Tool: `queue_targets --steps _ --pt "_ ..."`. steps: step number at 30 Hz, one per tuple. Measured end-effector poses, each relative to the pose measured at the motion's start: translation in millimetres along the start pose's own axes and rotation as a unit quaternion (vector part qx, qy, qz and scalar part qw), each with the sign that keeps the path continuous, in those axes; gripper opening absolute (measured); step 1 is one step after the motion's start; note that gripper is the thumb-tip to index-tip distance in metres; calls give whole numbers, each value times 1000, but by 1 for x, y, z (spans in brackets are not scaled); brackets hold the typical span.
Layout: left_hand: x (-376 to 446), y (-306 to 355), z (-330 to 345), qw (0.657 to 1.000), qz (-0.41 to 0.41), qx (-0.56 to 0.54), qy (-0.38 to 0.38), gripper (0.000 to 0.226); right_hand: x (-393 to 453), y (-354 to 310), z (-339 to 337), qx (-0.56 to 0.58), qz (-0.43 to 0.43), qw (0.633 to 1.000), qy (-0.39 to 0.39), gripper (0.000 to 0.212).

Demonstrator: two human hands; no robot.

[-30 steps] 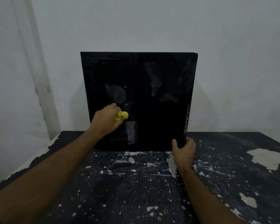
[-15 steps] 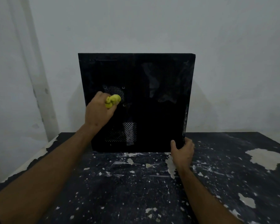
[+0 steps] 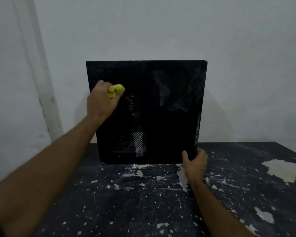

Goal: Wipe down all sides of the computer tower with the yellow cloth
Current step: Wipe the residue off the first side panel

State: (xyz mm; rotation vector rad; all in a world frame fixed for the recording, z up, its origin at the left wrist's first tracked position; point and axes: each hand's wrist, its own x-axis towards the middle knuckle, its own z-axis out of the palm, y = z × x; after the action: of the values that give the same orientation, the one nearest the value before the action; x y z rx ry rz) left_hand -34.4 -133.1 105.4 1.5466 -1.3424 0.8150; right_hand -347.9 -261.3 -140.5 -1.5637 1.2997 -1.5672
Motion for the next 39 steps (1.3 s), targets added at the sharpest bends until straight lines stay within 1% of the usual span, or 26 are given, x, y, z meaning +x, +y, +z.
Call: queue_targets --steps 1,2,3,5,6,7,9,10,11,12,14,15,16,18,19,20,22,23,24,27,28,31,32,36,37,39 --pt "3 1 -1 1000 -11 -5 16 35 0 0 0 0 0 1000 1 59" --pt "2 4 0 1000 14 0 1 33 0 0 0 -1 0 1000 1 59" --pt "-2 9 2 997 65 10 -40 30 0 -1 -1 -2 -1 1000 1 59" --pt "-14 16 9 975 164 40 -147 27 0 -2 -1 0 -1 1000 -1 59" --pt "-15 17 10 971 176 47 -154 27 0 -2 -2 1 -2 1000 -3 59" --pt "-13 15 12 979 151 44 -128 28 -1 -3 -2 1 -2 1000 -4 58" --pt "-10 14 12 999 42 3 -33 32 0 -4 -2 5 0 1000 -3 57" --pt "-13 15 14 1000 14 -11 -5 31 0 -4 -1 5 0 1000 -2 57" --pt "-17 16 18 999 28 -9 -14 30 0 -3 -1 3 -1 1000 -1 57" --pt "-23 19 23 995 76 3 -59 27 0 -3 -1 0 -2 1000 -2 57" --pt "-37 21 28 966 176 36 -184 25 1 -2 -1 1 0 1000 -4 57" --pt "-41 18 29 962 182 46 -199 24 1 -2 -1 1 1 1000 -2 58" --pt "-44 15 31 972 153 42 -171 24 1 -1 0 -1 1 1000 1 58" --pt "-55 13 32 995 53 2 -82 24 2 0 2 -4 4 1000 7 59" --pt "-65 12 36 997 33 -4 -70 25 2 1 3 -5 6 1000 8 60" --pt "-76 13 41 994 54 3 -94 25 3 2 3 -5 6 1000 9 60" --pt "-95 12 51 971 151 38 -180 27 3 3 3 -5 6 1000 10 60" --pt "-98 9 51 965 170 50 -195 27 3 2 4 -5 5 1000 10 59" --pt "-97 6 51 971 150 52 -179 27 3 1 4 -6 5 1000 13 59" --pt "-102 5 51 996 39 21 -83 25 2 -2 5 -11 12 1000 22 60" --pt "-107 6 55 994 50 21 -92 25 1 -2 5 -10 13 1000 21 61" --pt "-117 6 63 966 172 63 -181 29 2 -1 3 -3 8 1000 17 61" --pt "-115 4 62 961 184 78 -190 30 2 -1 3 -3 8 1000 16 61" --pt "-124 1 61 988 67 43 -131 26 1 -1 2 -3 7 1000 14 60" --pt "-132 2 66 986 74 40 -146 26 1 -1 1 -4 7 1000 13 61" --pt "-145 0 74 958 170 68 -220 30 1 -1 1 -6 11 1000 11 63"
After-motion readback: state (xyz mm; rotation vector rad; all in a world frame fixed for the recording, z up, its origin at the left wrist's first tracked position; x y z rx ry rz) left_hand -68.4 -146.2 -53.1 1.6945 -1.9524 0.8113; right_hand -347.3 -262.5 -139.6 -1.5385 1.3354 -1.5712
